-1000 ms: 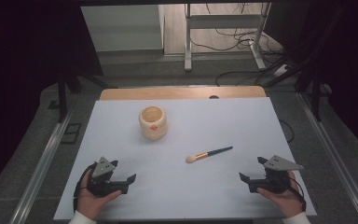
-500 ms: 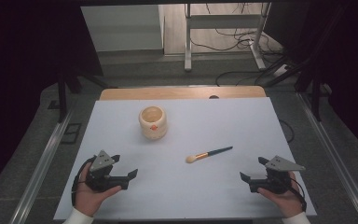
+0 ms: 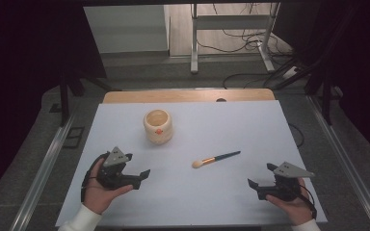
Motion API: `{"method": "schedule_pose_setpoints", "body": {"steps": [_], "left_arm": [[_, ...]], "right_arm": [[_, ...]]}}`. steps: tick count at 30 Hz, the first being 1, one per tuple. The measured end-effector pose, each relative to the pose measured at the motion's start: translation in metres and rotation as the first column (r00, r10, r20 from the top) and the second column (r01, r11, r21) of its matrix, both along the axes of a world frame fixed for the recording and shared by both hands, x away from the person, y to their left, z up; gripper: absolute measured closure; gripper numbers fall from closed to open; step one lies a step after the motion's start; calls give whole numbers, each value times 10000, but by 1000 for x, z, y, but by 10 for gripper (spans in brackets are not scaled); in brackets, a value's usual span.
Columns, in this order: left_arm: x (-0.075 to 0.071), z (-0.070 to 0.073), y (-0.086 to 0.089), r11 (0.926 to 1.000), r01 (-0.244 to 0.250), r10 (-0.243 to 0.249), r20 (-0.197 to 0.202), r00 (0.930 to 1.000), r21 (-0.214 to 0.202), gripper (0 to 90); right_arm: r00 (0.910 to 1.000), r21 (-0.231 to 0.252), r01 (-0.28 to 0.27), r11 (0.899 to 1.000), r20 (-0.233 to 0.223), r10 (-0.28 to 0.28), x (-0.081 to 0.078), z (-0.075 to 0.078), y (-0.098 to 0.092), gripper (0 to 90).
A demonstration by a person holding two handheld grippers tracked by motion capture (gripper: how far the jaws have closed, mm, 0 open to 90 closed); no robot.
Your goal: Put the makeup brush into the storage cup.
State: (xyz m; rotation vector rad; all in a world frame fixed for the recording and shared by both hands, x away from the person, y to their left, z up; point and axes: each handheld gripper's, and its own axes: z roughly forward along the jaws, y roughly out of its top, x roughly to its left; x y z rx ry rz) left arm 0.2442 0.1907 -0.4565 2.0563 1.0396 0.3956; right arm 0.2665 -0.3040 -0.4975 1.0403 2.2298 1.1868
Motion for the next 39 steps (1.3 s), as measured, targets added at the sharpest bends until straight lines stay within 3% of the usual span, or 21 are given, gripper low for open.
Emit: {"method": "schedule_pose_setpoints", "body": {"steps": [18,39], "left_arm": [[28,3,-43,9945,903,-889,-279,9956,533,155],[41,6,-65,9857,1420,-1381,-476,9893,912,155]], "right_arm": [[10000,-63,24,10000,-58,-25,1,-2,-1,71],[9999,-69,74,9999,-86,-74,1,-2,-2,73]]}}
